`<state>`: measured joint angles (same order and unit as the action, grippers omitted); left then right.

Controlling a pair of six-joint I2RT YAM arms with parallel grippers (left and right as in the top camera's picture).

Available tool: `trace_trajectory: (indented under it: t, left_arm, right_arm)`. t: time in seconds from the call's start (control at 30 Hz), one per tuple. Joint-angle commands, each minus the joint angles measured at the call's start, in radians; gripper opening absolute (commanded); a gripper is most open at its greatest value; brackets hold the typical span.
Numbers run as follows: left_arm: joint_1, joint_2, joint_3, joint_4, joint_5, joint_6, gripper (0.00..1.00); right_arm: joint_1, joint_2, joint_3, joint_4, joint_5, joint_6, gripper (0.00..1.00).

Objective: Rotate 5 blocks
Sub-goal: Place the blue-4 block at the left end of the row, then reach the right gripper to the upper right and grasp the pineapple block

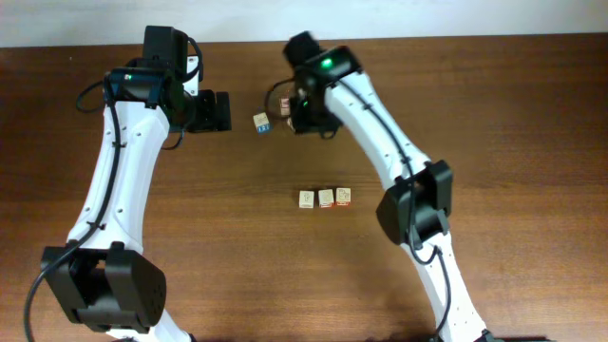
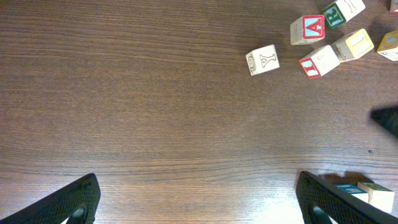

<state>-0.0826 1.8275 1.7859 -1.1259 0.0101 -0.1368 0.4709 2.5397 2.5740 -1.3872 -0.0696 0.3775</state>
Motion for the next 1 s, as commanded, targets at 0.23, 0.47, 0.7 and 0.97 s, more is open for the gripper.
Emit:
trace_trajectory:
  t: [0.23,0.47,0.7,0.97]
  left_arm:
    - [0.0,0.003,0.022,-0.002,-0.007,-0.013,0.99]
    - [0.0,0.003,0.022,-0.002,-0.007,-0.013,0.99]
    - [0.0,0.003,0.022,-0.002,-0.007,-0.013,0.99]
    - [0.0,0.003,0.022,-0.002,-0.007,-0.013,0.99]
  right_arm:
    - [-0.099,0.021,0.009,0.224,0.325,0.142,0.6]
    - [-0.1,0.119,0.008,0.269,0.341,0.235,0.53]
    - [-0.107,0.161,0.002,0.303,0.34,0.26,0.53]
    - [-0.107,0.184,-0.005,0.272,0.313,0.26,0.43]
